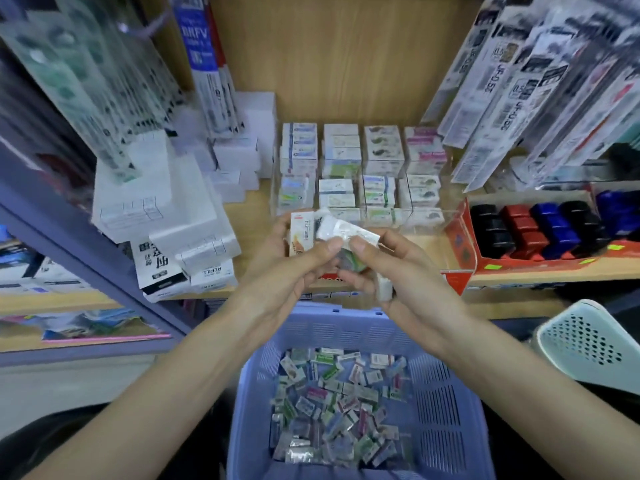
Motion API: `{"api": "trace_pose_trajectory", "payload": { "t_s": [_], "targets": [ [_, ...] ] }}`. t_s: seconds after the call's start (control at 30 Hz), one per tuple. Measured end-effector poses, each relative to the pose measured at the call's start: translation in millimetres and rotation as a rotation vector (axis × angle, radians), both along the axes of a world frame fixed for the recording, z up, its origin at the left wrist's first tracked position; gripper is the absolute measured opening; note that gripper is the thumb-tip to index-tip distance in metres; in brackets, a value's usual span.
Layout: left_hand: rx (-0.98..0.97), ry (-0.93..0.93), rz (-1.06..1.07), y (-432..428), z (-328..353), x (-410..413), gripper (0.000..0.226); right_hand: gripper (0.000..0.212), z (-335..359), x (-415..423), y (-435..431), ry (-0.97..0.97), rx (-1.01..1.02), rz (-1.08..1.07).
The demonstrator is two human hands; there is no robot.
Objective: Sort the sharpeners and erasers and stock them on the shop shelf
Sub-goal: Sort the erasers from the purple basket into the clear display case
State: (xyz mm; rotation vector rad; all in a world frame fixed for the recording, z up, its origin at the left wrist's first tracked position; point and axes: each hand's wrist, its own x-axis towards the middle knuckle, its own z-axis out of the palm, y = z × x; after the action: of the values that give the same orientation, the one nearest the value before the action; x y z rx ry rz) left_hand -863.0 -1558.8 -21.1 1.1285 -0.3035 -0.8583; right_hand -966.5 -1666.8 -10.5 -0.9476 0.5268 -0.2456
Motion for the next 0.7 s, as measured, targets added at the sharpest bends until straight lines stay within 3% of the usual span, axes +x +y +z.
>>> {"api": "trace_pose_trajectory", "payload": {
  "t_s": [0.13,0.2,0.3,0.43,0.7],
  "targets": [
    [0.031,-0.065,0.077,-4,0,1,0.057,0.015,1,4,-8,0.010,0.035,0.001],
    [0.042,-0.068,0.120,-4,0,2,0.058,0.014,1,6,-10,0.038,-0.122,0.030],
    [0.074,-0.070,0.130,-3,-3,3,0.055,0.024,-1,8,-12,0.109,-0.510,0.055],
    [0.123,-0.070,0.128,-4,-7,2,0.066,0.030,-3,4,-14,0.230,-0.926,0.073],
    [0.119,-0.007,0.117,-11,-8,-2,0.057,0.034,-10,2,-14,0.175,-1.209,0.039]
  ]
}}
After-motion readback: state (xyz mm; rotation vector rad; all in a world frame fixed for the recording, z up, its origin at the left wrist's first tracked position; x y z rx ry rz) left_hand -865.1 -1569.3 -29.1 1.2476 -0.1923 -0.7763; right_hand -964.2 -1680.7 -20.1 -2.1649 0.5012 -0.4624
